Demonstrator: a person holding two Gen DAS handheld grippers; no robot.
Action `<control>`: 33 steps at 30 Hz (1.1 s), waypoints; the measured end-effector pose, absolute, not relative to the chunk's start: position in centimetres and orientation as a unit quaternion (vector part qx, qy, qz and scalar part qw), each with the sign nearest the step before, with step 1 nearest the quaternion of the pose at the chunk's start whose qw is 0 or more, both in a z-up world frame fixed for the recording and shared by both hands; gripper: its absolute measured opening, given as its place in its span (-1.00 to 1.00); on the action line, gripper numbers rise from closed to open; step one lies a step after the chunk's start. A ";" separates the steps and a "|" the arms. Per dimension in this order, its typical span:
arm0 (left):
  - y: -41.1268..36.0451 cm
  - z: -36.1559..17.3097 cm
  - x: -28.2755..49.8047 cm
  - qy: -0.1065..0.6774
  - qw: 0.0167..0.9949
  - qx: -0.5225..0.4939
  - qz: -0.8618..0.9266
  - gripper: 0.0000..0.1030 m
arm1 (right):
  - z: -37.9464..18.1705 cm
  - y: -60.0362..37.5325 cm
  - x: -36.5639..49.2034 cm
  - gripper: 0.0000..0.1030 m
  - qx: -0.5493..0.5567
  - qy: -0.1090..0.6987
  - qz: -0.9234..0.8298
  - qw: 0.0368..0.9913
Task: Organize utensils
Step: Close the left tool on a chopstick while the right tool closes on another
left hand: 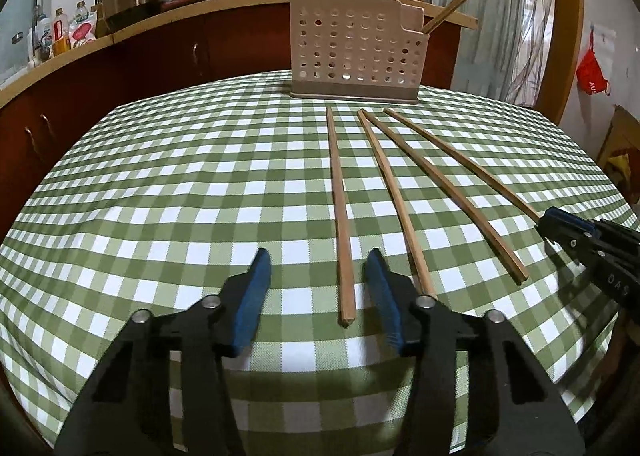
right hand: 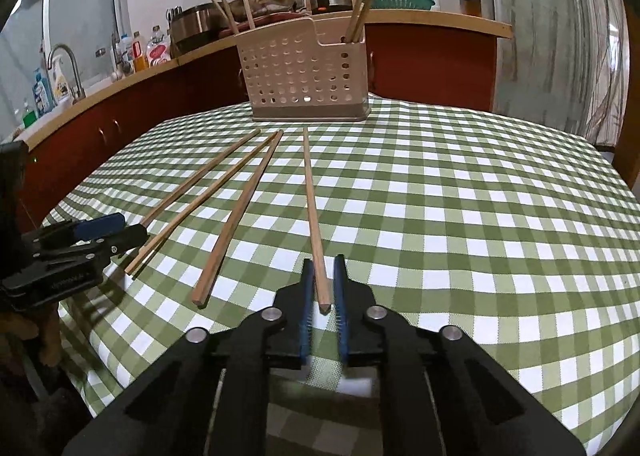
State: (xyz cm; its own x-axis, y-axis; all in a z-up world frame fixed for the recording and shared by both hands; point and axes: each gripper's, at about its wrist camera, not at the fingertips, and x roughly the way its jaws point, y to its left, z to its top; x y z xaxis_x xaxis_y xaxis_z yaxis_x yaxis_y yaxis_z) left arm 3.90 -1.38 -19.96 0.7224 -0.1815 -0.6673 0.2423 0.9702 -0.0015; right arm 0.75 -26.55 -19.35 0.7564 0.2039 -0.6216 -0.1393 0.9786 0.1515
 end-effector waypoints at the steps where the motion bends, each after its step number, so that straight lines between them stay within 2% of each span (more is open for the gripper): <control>1: -1.3 -20.0 3.9 0.353 0.928 0.042 -0.113 -0.27 | -19.3 -26.5 0.8 -0.64 0.049 0.335 0.092 0.936; 5: -1.0 -19.9 3.8 0.348 0.930 0.037 -0.112 -0.59 | -19.4 -26.2 0.8 -0.55 0.045 0.330 0.096 0.938; 11: -1.5 -19.9 3.6 0.344 0.930 0.044 -0.122 -0.86 | -19.5 -25.9 0.8 -0.55 0.041 0.327 0.099 0.939; 15: -1.6 -19.9 3.6 0.345 0.930 0.043 -0.124 -0.87 | -19.7 -26.2 1.0 -0.83 0.048 0.331 0.100 0.937; 23: -1.4 -19.1 3.3 0.333 0.933 0.041 -0.127 -0.87 | -18.7 -26.3 0.4 -0.86 0.044 0.314 0.098 0.943; 33: -1.0 -15.9 2.2 0.293 0.946 0.035 -0.133 -0.87 | -14.4 -26.5 -1.2 -0.87 0.029 0.254 0.089 0.963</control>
